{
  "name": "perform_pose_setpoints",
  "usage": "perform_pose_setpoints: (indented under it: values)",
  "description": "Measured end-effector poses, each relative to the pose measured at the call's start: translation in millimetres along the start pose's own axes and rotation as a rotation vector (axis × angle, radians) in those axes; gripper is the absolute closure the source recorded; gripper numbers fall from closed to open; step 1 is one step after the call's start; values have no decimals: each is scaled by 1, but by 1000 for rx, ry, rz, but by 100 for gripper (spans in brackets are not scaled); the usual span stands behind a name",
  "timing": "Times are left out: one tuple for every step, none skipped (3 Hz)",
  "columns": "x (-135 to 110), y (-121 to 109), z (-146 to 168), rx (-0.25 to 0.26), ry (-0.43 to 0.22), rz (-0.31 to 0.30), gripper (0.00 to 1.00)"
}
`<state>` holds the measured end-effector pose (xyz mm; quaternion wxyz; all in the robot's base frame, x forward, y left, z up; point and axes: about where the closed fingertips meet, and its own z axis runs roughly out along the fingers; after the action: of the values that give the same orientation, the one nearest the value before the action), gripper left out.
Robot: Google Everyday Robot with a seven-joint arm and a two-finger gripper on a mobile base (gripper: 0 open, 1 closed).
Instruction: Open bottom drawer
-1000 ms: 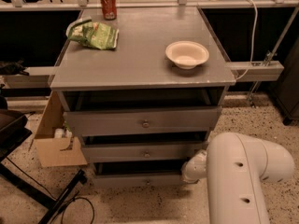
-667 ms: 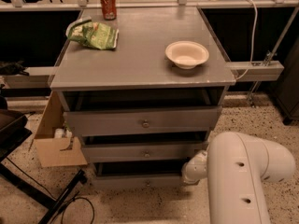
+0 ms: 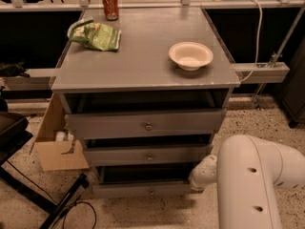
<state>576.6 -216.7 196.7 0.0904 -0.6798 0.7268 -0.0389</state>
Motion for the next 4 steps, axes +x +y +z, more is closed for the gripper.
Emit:
perform_pose_setpoints:
  values:
    - [0,0,-3,0,0,0,100]
    - [12,21,-9,-43,16,16,100]
    - [29,60,-16,-129,34,29,100]
    - [77,158,-40,-339,82,83,84]
